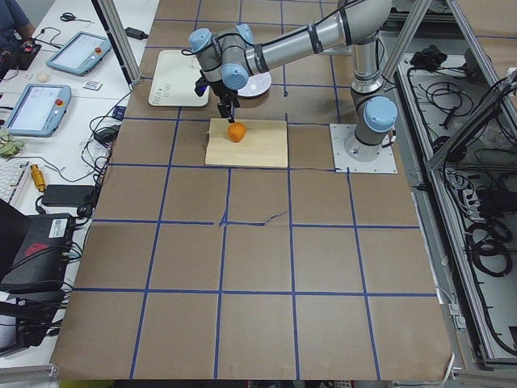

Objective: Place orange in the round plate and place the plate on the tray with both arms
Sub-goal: 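Lower the left gripper onto the orange on the cutting board and grasp it, then carry the orange with the left gripper into the white bowl and release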

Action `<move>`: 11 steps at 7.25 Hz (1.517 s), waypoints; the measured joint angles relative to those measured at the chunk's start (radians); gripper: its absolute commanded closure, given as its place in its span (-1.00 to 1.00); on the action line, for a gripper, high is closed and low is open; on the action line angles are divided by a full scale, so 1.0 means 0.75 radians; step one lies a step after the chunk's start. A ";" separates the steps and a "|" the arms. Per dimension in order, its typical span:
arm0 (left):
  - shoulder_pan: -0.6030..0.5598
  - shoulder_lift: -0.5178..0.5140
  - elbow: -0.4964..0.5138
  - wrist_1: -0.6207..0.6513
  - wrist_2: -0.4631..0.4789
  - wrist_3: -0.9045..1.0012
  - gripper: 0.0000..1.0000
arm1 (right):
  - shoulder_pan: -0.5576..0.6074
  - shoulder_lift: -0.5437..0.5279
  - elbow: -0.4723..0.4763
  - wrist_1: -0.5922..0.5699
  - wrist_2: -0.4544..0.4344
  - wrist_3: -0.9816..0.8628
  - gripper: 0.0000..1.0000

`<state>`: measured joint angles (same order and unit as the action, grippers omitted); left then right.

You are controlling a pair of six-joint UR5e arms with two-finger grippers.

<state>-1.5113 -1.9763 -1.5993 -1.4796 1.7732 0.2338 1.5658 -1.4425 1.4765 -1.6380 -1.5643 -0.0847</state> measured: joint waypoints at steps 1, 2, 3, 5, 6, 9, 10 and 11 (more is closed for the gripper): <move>0.000 -0.047 0.000 0.032 0.035 0.055 -1.00 | 0.000 -0.014 0.008 0.001 -0.001 -0.001 -1.00; 0.000 -0.086 -0.004 0.058 0.069 0.108 -1.00 | 0.001 -0.021 0.011 0.003 -0.003 0.001 -1.00; 0.000 -0.113 -0.023 0.076 0.082 0.149 -0.68 | 0.000 -0.024 0.012 0.005 -0.004 0.002 -1.00; 0.000 -0.132 -0.078 0.115 0.083 0.177 0.52 | -0.004 -0.027 0.013 0.009 -0.005 0.004 -1.00; 0.000 -0.133 -0.082 0.126 0.082 0.187 0.71 | -0.006 -0.027 0.013 0.013 -0.005 0.005 -1.00; -0.015 -0.095 -0.026 0.071 -0.092 0.106 0.71 | -0.008 -0.030 0.015 0.018 -0.005 0.008 -1.00; -0.060 -0.075 -0.015 0.035 -0.185 0.004 0.71 | -0.009 -0.031 0.015 0.020 -0.007 0.010 -1.00; -0.129 -0.060 -0.011 0.016 -0.278 -0.126 0.73 | -0.009 -0.031 0.015 0.021 -0.008 0.010 -1.00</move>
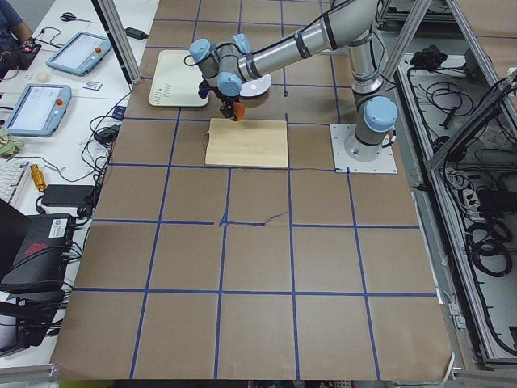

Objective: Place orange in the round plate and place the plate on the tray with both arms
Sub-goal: 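Carry the orange with the left gripper into the white bowl and release, then raise the left gripper away while the right gripper reaches to the bowl rim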

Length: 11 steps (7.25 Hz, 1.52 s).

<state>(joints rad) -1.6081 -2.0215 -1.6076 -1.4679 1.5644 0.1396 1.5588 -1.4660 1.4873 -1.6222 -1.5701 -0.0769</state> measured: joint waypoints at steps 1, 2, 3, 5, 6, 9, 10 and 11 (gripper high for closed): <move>-0.088 0.009 0.004 -0.006 -0.114 -0.160 0.76 | -0.001 0.001 0.000 0.002 -0.002 0.001 -1.00; -0.174 0.004 0.003 -0.001 -0.227 -0.310 0.76 | -0.003 0.001 0.001 0.003 -0.003 0.002 -1.00; -0.250 -0.017 -0.003 0.042 -0.298 -0.444 0.76 | -0.004 0.001 0.002 0.001 -0.001 0.002 -1.00; -0.333 -0.063 -0.050 0.191 -0.356 -0.576 -0.72 | -0.006 0.000 0.002 -0.016 0.004 0.001 -1.00; -0.344 -0.079 -0.069 0.238 -0.371 -0.592 -1.00 | -0.006 0.000 0.001 -0.022 0.005 0.001 -1.00; -0.337 -0.050 -0.049 0.266 -0.355 -0.586 -1.00 | -0.020 0.001 0.000 -0.024 0.006 0.001 -1.00; -0.309 -0.009 -0.004 0.212 -0.329 -0.584 -1.00 | -0.024 0.001 0.000 -0.036 0.012 0.003 -1.00; -0.277 0.051 0.069 0.087 -0.309 -0.580 -1.00 | -0.027 0.005 0.004 -0.060 0.055 0.007 -1.00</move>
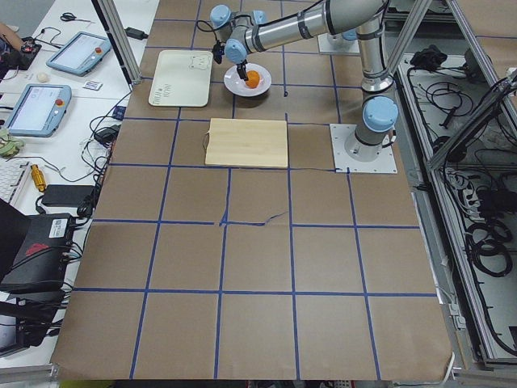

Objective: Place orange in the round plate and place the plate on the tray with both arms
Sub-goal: 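Raise the left gripper away while the right gripper reaches to the bowl rim, then grip the bowl rim with the right gripper and lift it toward the tray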

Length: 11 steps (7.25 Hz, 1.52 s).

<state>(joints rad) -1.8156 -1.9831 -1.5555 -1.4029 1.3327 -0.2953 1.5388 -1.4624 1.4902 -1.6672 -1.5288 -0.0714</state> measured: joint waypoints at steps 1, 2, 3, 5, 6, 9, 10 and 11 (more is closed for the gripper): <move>0.021 0.069 0.075 -0.138 0.041 0.005 -1.00 | -0.001 0.011 0.023 -0.034 0.087 0.010 -1.00; 0.034 0.145 0.130 -0.255 0.108 0.026 -1.00 | -0.001 0.027 0.084 -0.095 0.167 0.023 -1.00; 0.045 0.219 0.154 -0.326 0.157 0.078 -1.00 | 0.001 0.042 0.181 -0.197 0.226 0.039 -1.00; 0.062 0.379 0.160 -0.361 0.234 0.187 -1.00 | 0.007 0.059 0.469 -0.524 0.366 0.143 -1.00; 0.069 0.442 0.146 -0.360 0.276 0.204 -1.00 | 0.012 0.079 0.616 -0.708 0.436 0.199 -1.00; 0.107 0.532 0.069 -0.289 0.301 0.216 -1.00 | 0.058 0.218 0.853 -1.139 0.507 0.254 -1.00; 0.128 0.541 0.057 -0.253 0.299 0.218 -1.00 | 0.097 0.260 0.865 -1.181 0.510 0.287 -1.00; 0.166 0.544 0.052 -0.218 0.294 0.236 -1.00 | 0.118 0.288 0.869 -1.196 0.514 0.318 -0.77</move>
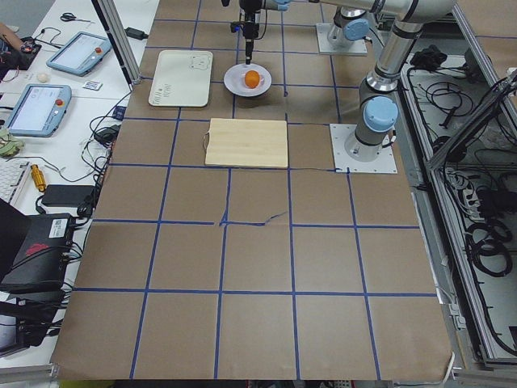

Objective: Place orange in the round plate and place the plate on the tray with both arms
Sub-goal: 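Grip the bowl rim with the right gripper and lift it toward the tray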

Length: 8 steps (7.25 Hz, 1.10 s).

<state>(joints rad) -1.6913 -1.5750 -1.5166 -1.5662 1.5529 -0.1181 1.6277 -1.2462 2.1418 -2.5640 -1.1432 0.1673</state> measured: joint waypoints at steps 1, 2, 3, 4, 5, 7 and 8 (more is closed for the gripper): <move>0.040 0.001 -0.002 0.019 -0.002 0.045 -1.00 | 0.010 0.014 0.001 -0.018 0.017 0.030 -0.71; 0.066 0.002 -0.003 0.027 -0.003 0.091 -1.00 | 0.014 0.022 0.002 -0.048 0.056 0.072 -0.61; 0.081 0.005 -0.004 0.031 -0.003 0.114 -1.00 | 0.019 0.031 0.003 -0.073 0.090 0.120 -0.56; 0.089 0.006 -0.004 0.033 -0.004 0.124 -1.00 | 0.028 0.041 0.003 -0.084 0.104 0.155 -0.33; 0.092 0.008 -0.005 0.034 -0.005 0.127 -1.00 | 0.034 0.050 0.004 -0.088 0.108 0.173 -0.30; 0.090 0.010 -0.005 0.035 -0.006 0.128 -1.00 | 0.038 0.080 -0.002 -0.092 0.107 0.186 -0.04; 0.089 0.011 -0.006 0.037 -0.005 0.126 -1.00 | 0.038 0.096 -0.009 -0.092 0.104 0.193 0.27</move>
<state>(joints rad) -1.6249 -1.5666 -1.5212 -1.5382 1.5494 -0.0235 1.6565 -1.1742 2.1350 -2.6331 -1.0654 0.3118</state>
